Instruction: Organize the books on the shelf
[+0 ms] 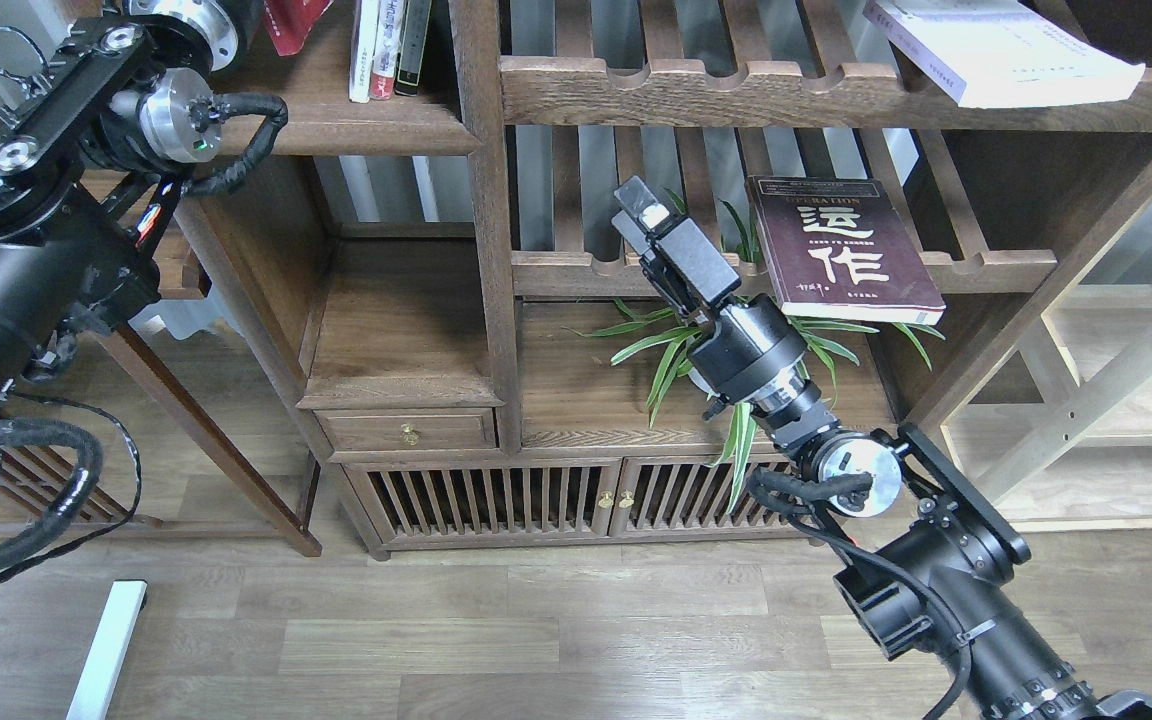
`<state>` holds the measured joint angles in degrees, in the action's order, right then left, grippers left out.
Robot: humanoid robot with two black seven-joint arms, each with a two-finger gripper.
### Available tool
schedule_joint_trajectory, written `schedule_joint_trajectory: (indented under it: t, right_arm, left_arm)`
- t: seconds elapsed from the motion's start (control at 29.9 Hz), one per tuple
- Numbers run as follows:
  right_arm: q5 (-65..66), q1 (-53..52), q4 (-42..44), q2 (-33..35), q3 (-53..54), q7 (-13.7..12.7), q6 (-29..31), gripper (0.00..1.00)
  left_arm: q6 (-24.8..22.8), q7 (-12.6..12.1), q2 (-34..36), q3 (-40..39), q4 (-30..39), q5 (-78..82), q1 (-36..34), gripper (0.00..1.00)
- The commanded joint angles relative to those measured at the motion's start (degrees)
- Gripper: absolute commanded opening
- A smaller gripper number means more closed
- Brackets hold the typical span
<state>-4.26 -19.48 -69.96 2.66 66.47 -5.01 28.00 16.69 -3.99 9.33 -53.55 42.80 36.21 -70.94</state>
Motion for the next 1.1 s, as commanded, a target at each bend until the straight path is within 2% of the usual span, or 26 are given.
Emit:
schedule_joint_trajectory:
  t: [0.0, 0.33, 0.53, 0.67, 0.8, 1.07]
  right_arm:
    - [-0.05, 0.05, -0.09, -0.02, 0.06, 0.0, 0.0, 0.84]
    - [-0.14, 0.4, -0.53, 0.06, 0.86, 0.08, 0.0, 0.84]
    - [-0.14, 0.4, -0.62, 0.06, 0.94, 0.08, 0.0, 0.84]
    - [-0.14, 0.4, -0.62, 0.15, 0.94, 0.08, 0.0, 0.84]
    - [-0.14, 0.4, -0.62, 0.06, 0.86, 0.08, 0.0, 0.84]
    - [-0.14, 0.4, -0.62, 0.06, 0.86, 0.08, 0.0, 0.84]
  left_arm:
    - [0.01, -0.23, -0.62, 1.08, -0.09, 0.0, 0.02, 0.06]
    - [0.1, -1.63, -1.33, 4.77, 0.0, 0.0, -1.3, 0.14]
    - [0.1, -1.99, -0.8, 6.97, 0.26, 0.0, -1.48, 0.27]
    - [0.27, -2.42, -0.54, 7.76, 0.26, 0.0, -1.39, 0.4]
    - [0.71, -2.69, -0.36, 7.85, 0.44, 0.0, -1.48, 0.42]
    - [4.4, -2.78, -0.19, 8.03, 2.28, 0.35, -2.88, 0.59]
